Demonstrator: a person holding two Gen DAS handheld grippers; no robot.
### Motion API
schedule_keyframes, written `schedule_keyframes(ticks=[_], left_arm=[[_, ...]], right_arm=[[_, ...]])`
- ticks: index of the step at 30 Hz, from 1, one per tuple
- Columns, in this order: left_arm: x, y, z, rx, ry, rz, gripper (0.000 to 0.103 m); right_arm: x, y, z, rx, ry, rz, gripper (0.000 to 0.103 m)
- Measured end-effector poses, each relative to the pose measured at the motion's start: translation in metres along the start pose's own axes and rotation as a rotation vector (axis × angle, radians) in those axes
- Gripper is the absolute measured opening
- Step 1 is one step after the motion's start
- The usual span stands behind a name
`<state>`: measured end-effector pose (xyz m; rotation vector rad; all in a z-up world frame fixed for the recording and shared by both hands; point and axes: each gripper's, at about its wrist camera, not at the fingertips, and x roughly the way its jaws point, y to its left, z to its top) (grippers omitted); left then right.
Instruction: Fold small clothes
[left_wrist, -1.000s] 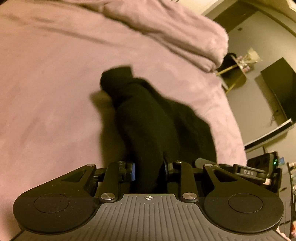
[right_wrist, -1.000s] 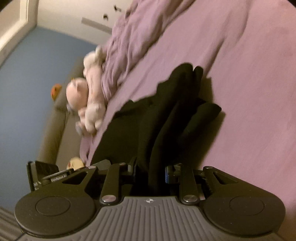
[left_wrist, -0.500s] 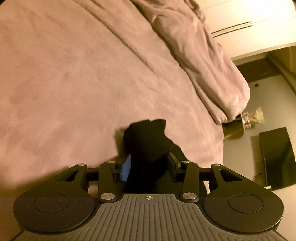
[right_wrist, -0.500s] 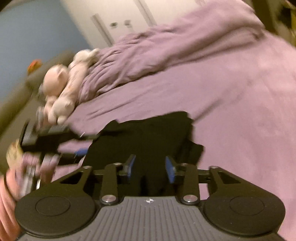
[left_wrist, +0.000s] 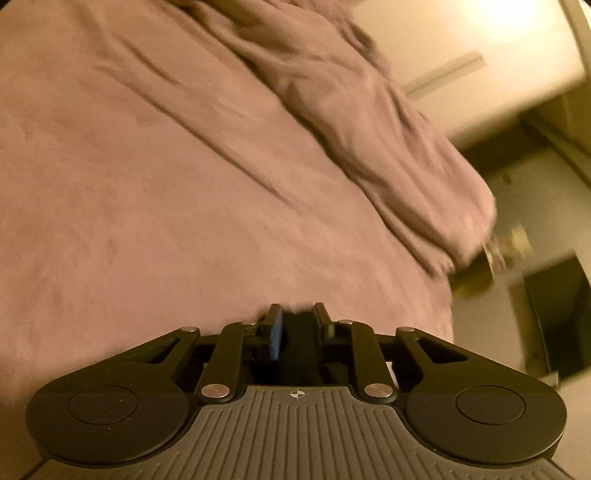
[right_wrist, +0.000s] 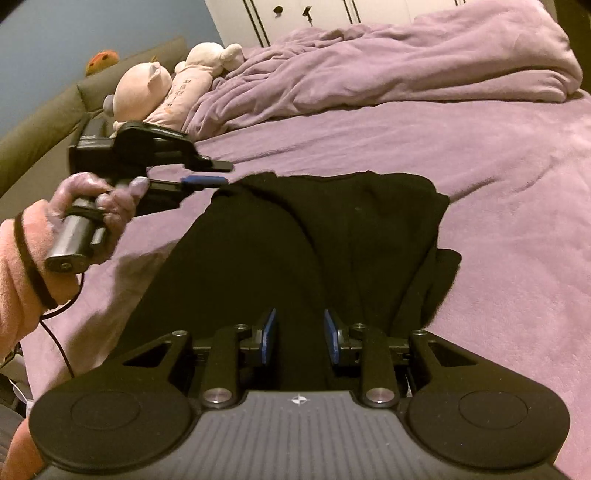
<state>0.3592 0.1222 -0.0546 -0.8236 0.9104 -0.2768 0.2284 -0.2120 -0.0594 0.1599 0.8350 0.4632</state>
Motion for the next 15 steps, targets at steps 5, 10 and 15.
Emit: schedule_keyframes(ticks=[5,10,15], left_arm=[[-0.043,-0.016,-0.067,0.164,0.102,0.013,0.051],[-0.074,-0.018,-0.141,0.275,0.18,0.167,0.051],[-0.093,-0.018,-0.186,0.234,0.212,0.137,0.051]], right_arm=[[-0.013,0.002,-0.009,-0.017,-0.006,-0.014,0.027],[-0.043,-0.003,-0.028,0.023,-0.016,-0.077,0.027],[-0.065,-0.012,-0.045,0.15,0.022,-0.16,0.049]])
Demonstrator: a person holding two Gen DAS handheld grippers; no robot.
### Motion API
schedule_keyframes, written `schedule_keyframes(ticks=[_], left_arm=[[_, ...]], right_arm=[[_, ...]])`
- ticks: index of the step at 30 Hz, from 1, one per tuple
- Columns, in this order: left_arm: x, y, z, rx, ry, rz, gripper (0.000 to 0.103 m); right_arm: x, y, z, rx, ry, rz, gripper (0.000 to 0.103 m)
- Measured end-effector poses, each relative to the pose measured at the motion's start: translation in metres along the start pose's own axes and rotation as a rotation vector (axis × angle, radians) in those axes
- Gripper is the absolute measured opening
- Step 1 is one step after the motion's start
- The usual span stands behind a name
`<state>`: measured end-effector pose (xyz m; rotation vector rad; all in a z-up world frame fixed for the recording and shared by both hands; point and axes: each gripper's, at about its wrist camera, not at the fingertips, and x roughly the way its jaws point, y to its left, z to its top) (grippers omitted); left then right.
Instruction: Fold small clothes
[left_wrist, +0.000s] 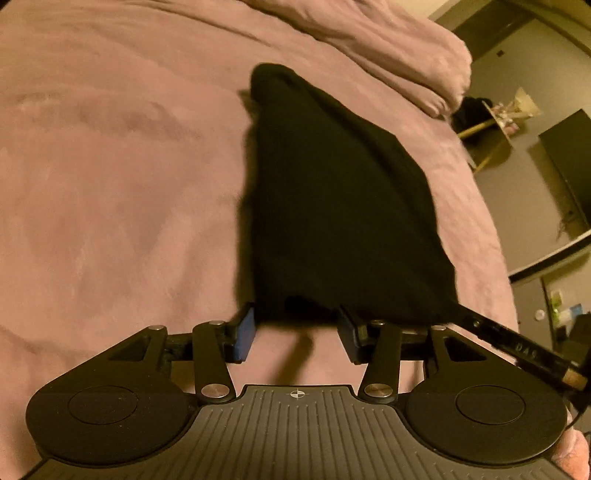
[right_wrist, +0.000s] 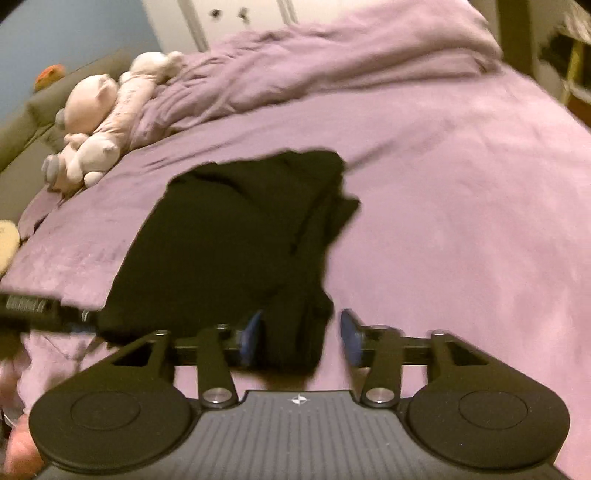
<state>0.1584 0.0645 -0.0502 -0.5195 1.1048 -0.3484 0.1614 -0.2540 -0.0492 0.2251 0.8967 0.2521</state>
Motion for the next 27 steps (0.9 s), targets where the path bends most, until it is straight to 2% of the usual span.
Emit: schedule_keyframes(ticks=[2,5,7,9,11,13,14,16,21,27], left_arm=[[0.001,-0.003,-0.002,-0.014,0.0,-0.003,0.051],[0.004,-0.006,0.002,-0.054,-0.007,-0.053,0.051],[0.012,-0.008,0.001,-0.092,-0.008,-0.055,0.051],[0.018,-0.01,0.002,-0.117,-0.008,-0.016,0.051],[0.022,-0.013,0.002,-0.122,-0.008,0.025,0.051],[0.02,-0.012,0.0,-0.145,-0.013,0.026,0.051],[0.016,-0.011,0.0,-0.164,-0.017,0.019,0.051],[0.011,-0.009,0.0,-0.186,-0.032,-0.008,0.051],[0.002,-0.008,0.001,-0.237,-0.075,-0.081,0.051],[0.008,0.008,-0.004,-0.373,-0.079,-0.156,0.051]], right_arm=[[-0.006,-0.014,-0.006,0.135,0.018,0.094,0.049],[-0.011,-0.034,-0.011,0.342,0.003,0.232,0.049],[-0.008,-0.041,-0.013,0.425,0.003,0.27,0.049],[0.001,-0.048,-0.017,0.501,0.025,0.277,0.048],[0.013,-0.052,-0.022,0.612,0.045,0.313,0.039],[0.019,-0.057,-0.029,0.714,0.064,0.35,0.03],[0.02,-0.058,-0.032,0.737,0.066,0.366,0.022],[0.019,-0.055,-0.033,0.75,0.067,0.381,0.016],[0.019,-0.055,-0.031,0.782,0.038,0.363,0.017],[0.028,-0.053,-0.036,0.817,0.058,0.34,0.022]])
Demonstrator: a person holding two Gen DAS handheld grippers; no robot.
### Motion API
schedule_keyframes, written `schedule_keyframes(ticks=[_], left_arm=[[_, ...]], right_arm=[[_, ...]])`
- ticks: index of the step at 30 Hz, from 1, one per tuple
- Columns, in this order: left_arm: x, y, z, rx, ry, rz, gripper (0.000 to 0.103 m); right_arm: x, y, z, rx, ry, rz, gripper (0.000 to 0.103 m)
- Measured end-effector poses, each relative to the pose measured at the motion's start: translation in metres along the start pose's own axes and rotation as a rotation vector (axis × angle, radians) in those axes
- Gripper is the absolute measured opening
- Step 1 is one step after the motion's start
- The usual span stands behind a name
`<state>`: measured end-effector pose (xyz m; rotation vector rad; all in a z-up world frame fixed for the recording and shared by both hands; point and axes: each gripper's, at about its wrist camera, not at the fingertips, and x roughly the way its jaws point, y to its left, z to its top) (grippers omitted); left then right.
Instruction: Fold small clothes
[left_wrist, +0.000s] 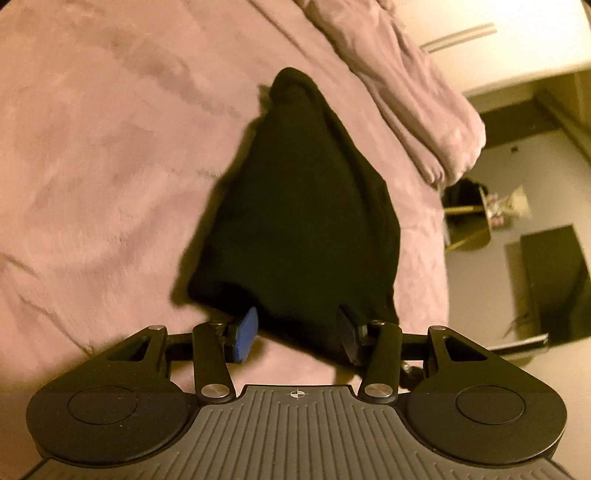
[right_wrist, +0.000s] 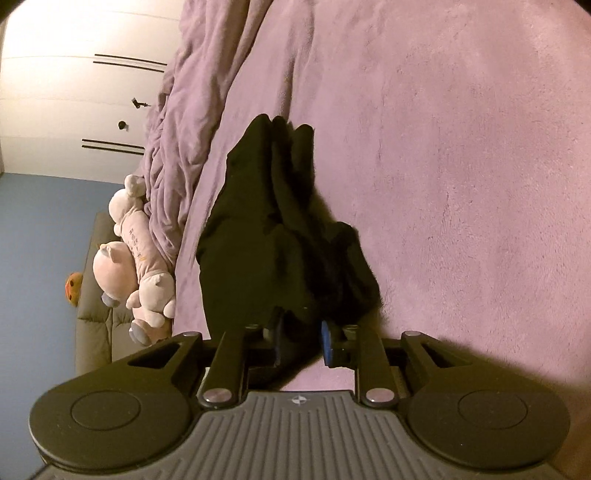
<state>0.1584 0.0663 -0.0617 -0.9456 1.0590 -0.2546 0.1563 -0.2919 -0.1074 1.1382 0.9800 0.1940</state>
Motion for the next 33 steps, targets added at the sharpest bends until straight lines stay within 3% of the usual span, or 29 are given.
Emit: schedule_keyframes(ticks=[9,11,13,16,17,18,21,22,25,28,33], left_arm=[[0.003,0.013,0.01,-0.119,-0.067,-0.033,0.046],[0.003,0.016,0.013,-0.137,-0.073,-0.043,0.044],[0.0,0.019,0.015,-0.153,-0.086,-0.055,0.043],[-0.007,0.021,0.019,-0.154,-0.113,-0.062,0.043],[-0.01,0.022,0.022,-0.148,-0.115,-0.058,0.043],[-0.011,0.023,0.023,-0.146,-0.113,-0.051,0.043],[-0.015,0.023,0.026,-0.128,-0.086,-0.024,0.043],[-0.018,0.023,0.027,-0.116,-0.078,-0.015,0.043],[-0.037,0.02,0.032,-0.087,-0.107,0.01,0.045],[-0.05,0.004,0.042,0.011,-0.195,0.132,0.048],[-0.021,-0.044,0.044,0.229,-0.194,0.209,0.053]], right_arm=[[0.003,-0.004,0.001,0.038,-0.064,0.004,0.026],[0.005,-0.004,0.002,0.037,-0.054,0.01,0.016],[0.004,-0.003,0.003,0.038,-0.052,0.053,0.01],[0.0,-0.008,0.004,0.092,-0.045,0.207,0.009],[0.0,-0.01,0.005,0.099,-0.045,0.221,0.009],[0.0,-0.01,0.006,0.084,-0.046,0.2,0.009],[0.002,-0.003,0.006,-0.091,-0.037,-0.024,0.014],[0.001,-0.001,0.005,-0.143,-0.034,-0.053,0.014],[-0.016,0.005,0.008,-0.209,-0.045,-0.053,0.02],[-0.033,0.027,0.014,-0.368,-0.126,-0.126,0.025],[-0.013,0.082,0.013,-0.643,-0.176,-0.188,0.025]])
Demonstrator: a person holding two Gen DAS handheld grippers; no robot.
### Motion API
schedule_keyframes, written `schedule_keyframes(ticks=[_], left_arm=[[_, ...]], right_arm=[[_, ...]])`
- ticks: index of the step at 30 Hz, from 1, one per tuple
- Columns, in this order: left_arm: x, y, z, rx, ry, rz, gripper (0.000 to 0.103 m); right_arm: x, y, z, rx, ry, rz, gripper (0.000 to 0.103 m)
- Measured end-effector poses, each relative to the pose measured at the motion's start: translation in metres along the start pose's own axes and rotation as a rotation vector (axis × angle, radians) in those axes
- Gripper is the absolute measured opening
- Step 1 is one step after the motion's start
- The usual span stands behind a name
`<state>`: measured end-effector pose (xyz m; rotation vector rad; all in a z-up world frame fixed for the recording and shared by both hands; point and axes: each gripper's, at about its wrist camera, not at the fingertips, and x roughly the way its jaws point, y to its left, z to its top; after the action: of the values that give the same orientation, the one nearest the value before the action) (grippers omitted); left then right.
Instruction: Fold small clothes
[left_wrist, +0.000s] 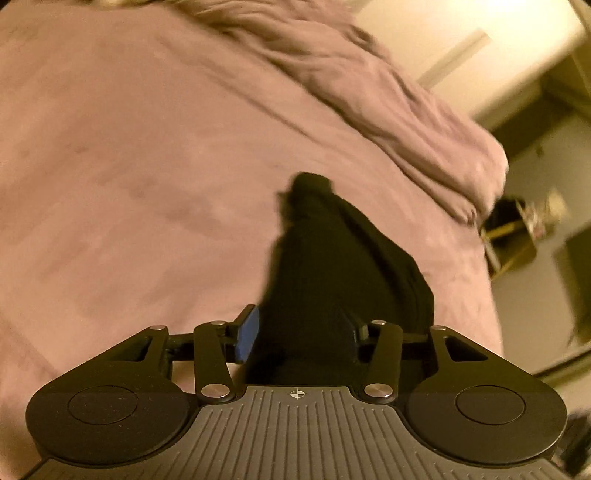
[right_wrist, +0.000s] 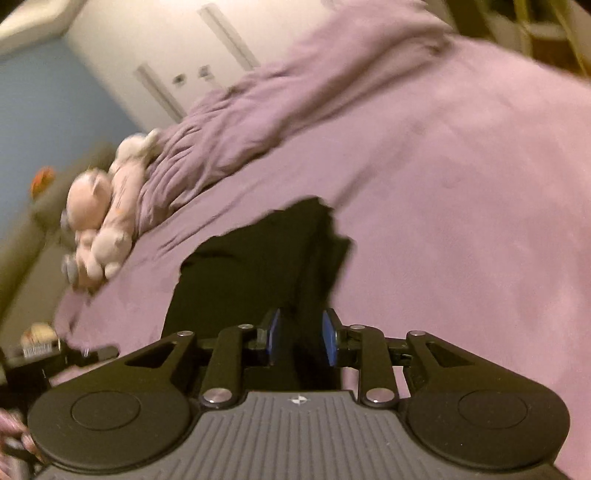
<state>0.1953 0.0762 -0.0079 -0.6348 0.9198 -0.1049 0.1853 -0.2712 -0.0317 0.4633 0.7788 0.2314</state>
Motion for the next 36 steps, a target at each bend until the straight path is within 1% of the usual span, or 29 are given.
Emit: schedule_keyframes(ticks=[2,4,6,7,8,9,11,13,16,17,19,21,24,27,28,29,30,31,32,34,35,36], left_arm=[[0.017,-0.022,-0.006,0.105,0.0,0.038,0.053],[0.034,-0.032,-0.013,0.187,0.006,0.08,0.053],[0.049,-0.031,-0.021,0.254,0.03,0.151,0.05],[0.053,-0.029,-0.023,0.273,0.038,0.183,0.055],[0.056,-0.023,-0.025,0.276,0.045,0.202,0.06],[0.057,-0.014,-0.025,0.245,0.053,0.175,0.06],[0.052,0.0,-0.024,0.186,0.059,0.135,0.061],[0.047,0.0,-0.025,0.198,0.065,0.137,0.061],[0.04,-0.006,-0.03,0.239,0.075,0.166,0.065],[0.039,-0.008,-0.032,0.247,0.081,0.174,0.066],[0.038,-0.01,-0.037,0.26,0.088,0.189,0.067],[0.039,-0.012,-0.041,0.274,0.088,0.21,0.068],[0.034,-0.014,-0.045,0.296,0.094,0.256,0.072],[0.025,-0.013,-0.049,0.302,0.105,0.278,0.072],[0.02,-0.013,-0.051,0.299,0.106,0.278,0.072],[0.015,-0.013,-0.055,0.299,0.105,0.278,0.072],[0.011,-0.014,-0.06,0.303,0.109,0.276,0.072],[0.008,-0.015,-0.064,0.312,0.119,0.274,0.072],[0.005,-0.016,-0.07,0.324,0.131,0.275,0.072],[-0.004,-0.018,-0.083,0.344,0.129,0.279,0.072],[-0.008,-0.019,-0.088,0.353,0.129,0.278,0.073],[-0.013,-0.021,-0.093,0.36,0.13,0.277,0.074]], right_arm=[[0.021,0.022,0.006,-0.096,0.013,-0.006,0.025],[0.042,0.04,0.005,-0.187,0.027,-0.03,0.024],[0.054,0.044,-0.002,-0.26,0.039,-0.077,0.02],[0.062,0.041,-0.005,-0.273,0.056,-0.101,0.017],[0.065,0.036,-0.008,-0.274,0.064,-0.103,0.015],[0.066,0.03,-0.011,-0.278,0.054,-0.101,0.012],[0.063,0.024,-0.012,-0.28,0.047,-0.079,0.011],[0.062,0.021,-0.012,-0.266,0.044,-0.061,0.011],[0.059,0.022,-0.013,-0.249,0.044,-0.063,0.011],[0.055,0.025,-0.014,-0.252,0.045,-0.071,0.012],[0.048,0.031,-0.018,-0.281,0.045,-0.088,0.015],[0.042,0.032,-0.025,-0.317,0.05,-0.102,0.015],[0.035,0.033,-0.033,-0.346,0.063,-0.124,0.015],[0.025,0.046,-0.043,-0.43,0.096,-0.198,0.015],[0.022,0.049,-0.047,-0.443,0.124,-0.218,0.015],[0.018,0.049,-0.051,-0.443,0.133,-0.227,0.016],[0.012,0.051,-0.054,-0.441,0.139,-0.245,0.02],[0.007,0.051,-0.057,-0.437,0.16,-0.27,0.036],[0.004,0.05,-0.061,-0.422,0.203,-0.29,0.049],[-0.003,0.047,-0.073,-0.388,0.289,-0.283,0.052],[-0.008,0.048,-0.081,-0.381,0.321,-0.273,0.061],[-0.014,0.048,-0.087,-0.379,0.34,-0.269,0.066]])
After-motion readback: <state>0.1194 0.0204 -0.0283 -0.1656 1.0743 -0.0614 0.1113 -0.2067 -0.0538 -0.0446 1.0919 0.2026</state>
